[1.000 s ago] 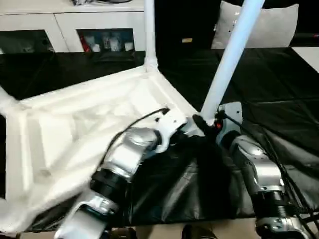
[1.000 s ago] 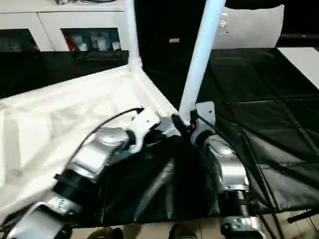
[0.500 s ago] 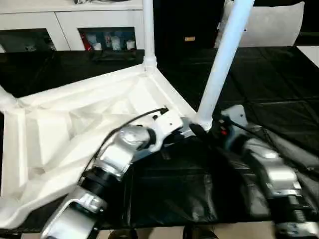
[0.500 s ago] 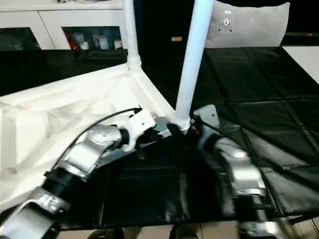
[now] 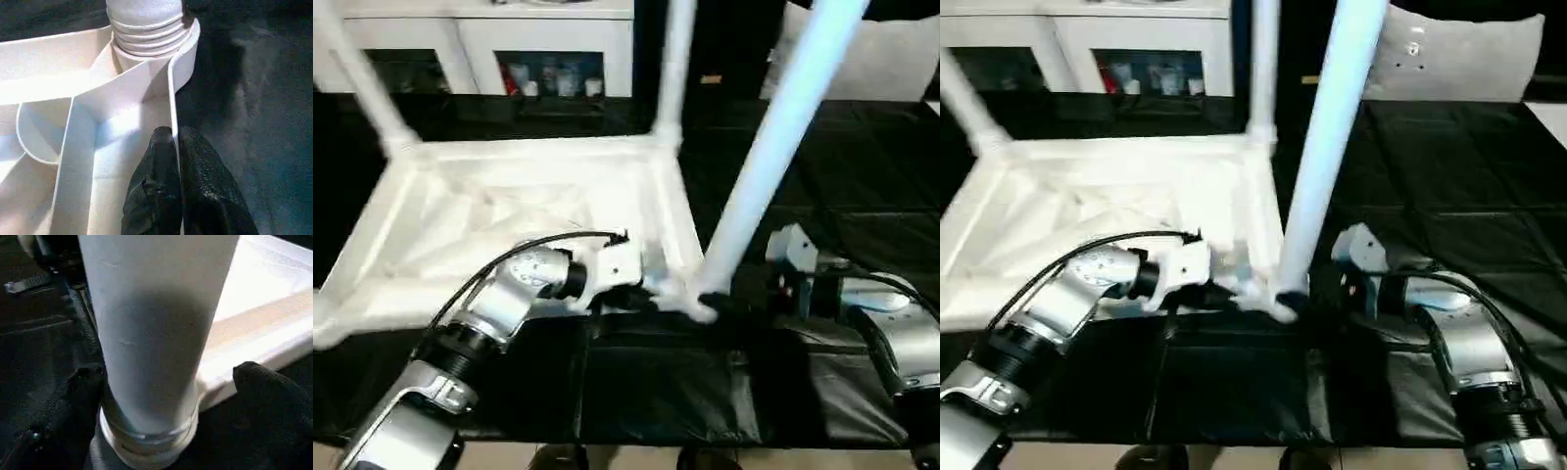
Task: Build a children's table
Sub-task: Rotate leg to tighten
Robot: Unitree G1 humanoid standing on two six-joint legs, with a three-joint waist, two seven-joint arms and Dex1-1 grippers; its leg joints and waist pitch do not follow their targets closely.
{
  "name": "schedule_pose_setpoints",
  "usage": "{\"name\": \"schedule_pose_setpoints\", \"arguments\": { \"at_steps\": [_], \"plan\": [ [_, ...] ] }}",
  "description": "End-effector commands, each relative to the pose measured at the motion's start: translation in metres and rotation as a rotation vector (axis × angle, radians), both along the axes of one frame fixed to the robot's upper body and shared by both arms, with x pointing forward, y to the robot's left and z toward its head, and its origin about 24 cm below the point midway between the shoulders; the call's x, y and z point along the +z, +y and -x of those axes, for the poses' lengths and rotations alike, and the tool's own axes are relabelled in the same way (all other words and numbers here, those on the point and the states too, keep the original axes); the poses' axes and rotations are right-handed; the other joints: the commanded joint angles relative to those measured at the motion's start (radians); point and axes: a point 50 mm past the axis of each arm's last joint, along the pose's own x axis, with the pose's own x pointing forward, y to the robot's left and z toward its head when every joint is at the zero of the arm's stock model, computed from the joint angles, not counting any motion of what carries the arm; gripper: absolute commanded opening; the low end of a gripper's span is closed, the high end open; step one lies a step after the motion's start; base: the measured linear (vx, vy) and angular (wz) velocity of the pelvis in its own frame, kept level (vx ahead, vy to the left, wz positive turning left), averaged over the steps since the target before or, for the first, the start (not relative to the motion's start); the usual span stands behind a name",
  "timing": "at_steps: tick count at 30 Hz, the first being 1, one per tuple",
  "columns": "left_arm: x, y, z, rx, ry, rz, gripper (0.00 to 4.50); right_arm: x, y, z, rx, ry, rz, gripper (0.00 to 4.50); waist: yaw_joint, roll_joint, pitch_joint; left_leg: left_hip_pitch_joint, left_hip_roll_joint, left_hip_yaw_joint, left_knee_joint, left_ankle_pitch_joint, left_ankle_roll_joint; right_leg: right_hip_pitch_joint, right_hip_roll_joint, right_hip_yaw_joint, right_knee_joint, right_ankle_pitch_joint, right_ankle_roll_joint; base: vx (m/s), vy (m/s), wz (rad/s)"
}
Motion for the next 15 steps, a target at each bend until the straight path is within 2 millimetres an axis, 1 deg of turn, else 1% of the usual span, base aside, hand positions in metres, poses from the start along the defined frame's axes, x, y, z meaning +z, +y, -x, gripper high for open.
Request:
{"name": "schedule_pose_setpoints", "arguments": {
  "at_steps": [1, 2, 4, 5, 8, 9, 11, 13, 15],
  "plan": [
    [0.0036, -0.0024, 0.002, -0.092, -0.008, -0.038, 0.0, 0.0058, 0.0005, 0.0021, 0.052, -0.011, 0.014, 4.13, -0.003, -0.011, -0.073, 0.022, 0.054, -0.02, -0.073, -0.252, 0.074, 0.051, -0.056, 0.041, -0.061, -0.297, -0.238, 0.0, 0.0, 0.0],
    [0.0063, 0.0017, 0.0015, -0.125, 0.001, -0.048, 0.0, 0.0046, 0.0034, 0.0035, 0.095, 0.01, 0.017, 4.13, -0.004, -0.013, -0.073, 0.021, 0.053, -0.019, -0.073, -0.25, 0.076, 0.051, -0.056, 0.041, -0.061, -0.299, -0.235, 0.0, 0.0, 0.0],
    [0.0077, 0.0028, 0.0016, -0.142, 0.005, -0.05, 0.0, 0.0038, 0.0054, 0.0033, 0.109, 0.015, 0.016, 3.8, -0.004, -0.012, -0.073, 0.021, 0.054, -0.02, -0.074, -0.246, 0.074, 0.05, -0.056, 0.041, -0.059, -0.3, -0.236, 0.0, 0.0, 0.0],
    [0.0083, 0.0034, 0.0016, -0.152, 0.006, -0.051, 0.0, 0.0031, 0.0066, 0.0033, 0.12, 0.023, 0.012, 3.72, -0.004, -0.013, -0.073, 0.022, 0.054, -0.019, -0.073, -0.244, 0.073, 0.048, -0.056, 0.042, -0.06, -0.299, -0.237, 0.0, 0.0, 0.0],
    [0.0085, 0.0038, 0.0017, -0.165, 0.006, -0.056, 0.0, 0.0012, 0.0084, 0.0037, 0.135, 0.04, 0.008, 3.64, -0.003, -0.013, -0.075, 0.021, 0.055, -0.02, -0.072, -0.231, 0.076, 0.05, -0.057, 0.042, -0.056, -0.277, -0.245, 0.0, 0.0, 0.0],
    [0.0085, 0.004, 0.0017, -0.166, 0.006, -0.056, 0.0, 0.001, 0.0088, 0.004, 0.138, 0.044, 0.006, 3.36, -0.003, -0.013, -0.075, 0.021, 0.056, -0.019, -0.072, -0.221, 0.078, 0.05, -0.057, 0.042, -0.054, -0.262, -0.249, 0.0, 0.0, 0.0],
    [0.0085, 0.0041, 0.0014, -0.17, 0.006, -0.054, 0.0, 0.0009, 0.0093, 0.0043, 0.144, 0.045, 0.003, 3.29, -0.002, -0.012, -0.075, 0.02, 0.055, -0.019, -0.071, -0.216, 0.082, 0.051, -0.057, 0.042, -0.053, -0.254, -0.253, 0.0, 0.0, 0.0],
    [0.0085, 0.0043, 0.0015, -0.174, 0.007, -0.052, 0.0, 0.0008, 0.0095, 0.0046, 0.148, 0.046, 0.001, 3.24, -0.002, -0.013, -0.074, 0.02, 0.055, -0.018, -0.071, -0.221, 0.082, 0.051, -0.057, 0.042, -0.055, -0.265, -0.252, 0.0, 0.0, 0.0],
    [0.008, 0.0049, 0.0022, -0.18, 0.013, -0.051, 0.0, 0.0002, 0.01, 0.0056, 0.155, 0.053, -0.003, 2.87, -0.003, -0.013, -0.072, 0.021, 0.054, -0.019, -0.072, -0.233, 0.076, 0.05, -0.058, 0.042, -0.058, -0.293, -0.244, 0.0, 0.0, 0.0]
  ]
}}
